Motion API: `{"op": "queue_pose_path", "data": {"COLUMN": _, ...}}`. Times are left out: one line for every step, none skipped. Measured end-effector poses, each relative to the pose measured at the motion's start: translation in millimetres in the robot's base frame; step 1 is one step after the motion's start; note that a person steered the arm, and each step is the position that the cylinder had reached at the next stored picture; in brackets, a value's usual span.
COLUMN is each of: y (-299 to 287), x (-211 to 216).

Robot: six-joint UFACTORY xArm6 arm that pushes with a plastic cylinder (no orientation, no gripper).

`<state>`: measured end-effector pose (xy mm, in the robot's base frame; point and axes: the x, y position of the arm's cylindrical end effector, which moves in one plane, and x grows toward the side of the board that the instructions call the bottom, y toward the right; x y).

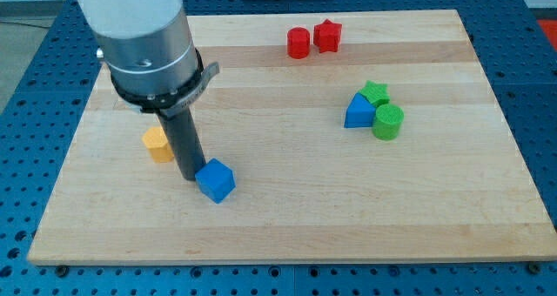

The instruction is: Move the blue cube into the triangle

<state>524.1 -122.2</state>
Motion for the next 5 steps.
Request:
{"op": "queue_pose_path", "data": {"y": 0, "x": 19}}
{"op": "queue_pose_path", "data": {"y": 17, "x": 26}}
{"op": "queue_pose_path", "data": {"y": 62, "x": 44}}
{"op": "queue_pose_path", "data": {"y": 104, "x": 50}}
{"op": "queue_pose_path", "data": {"y": 145, "x": 52}}
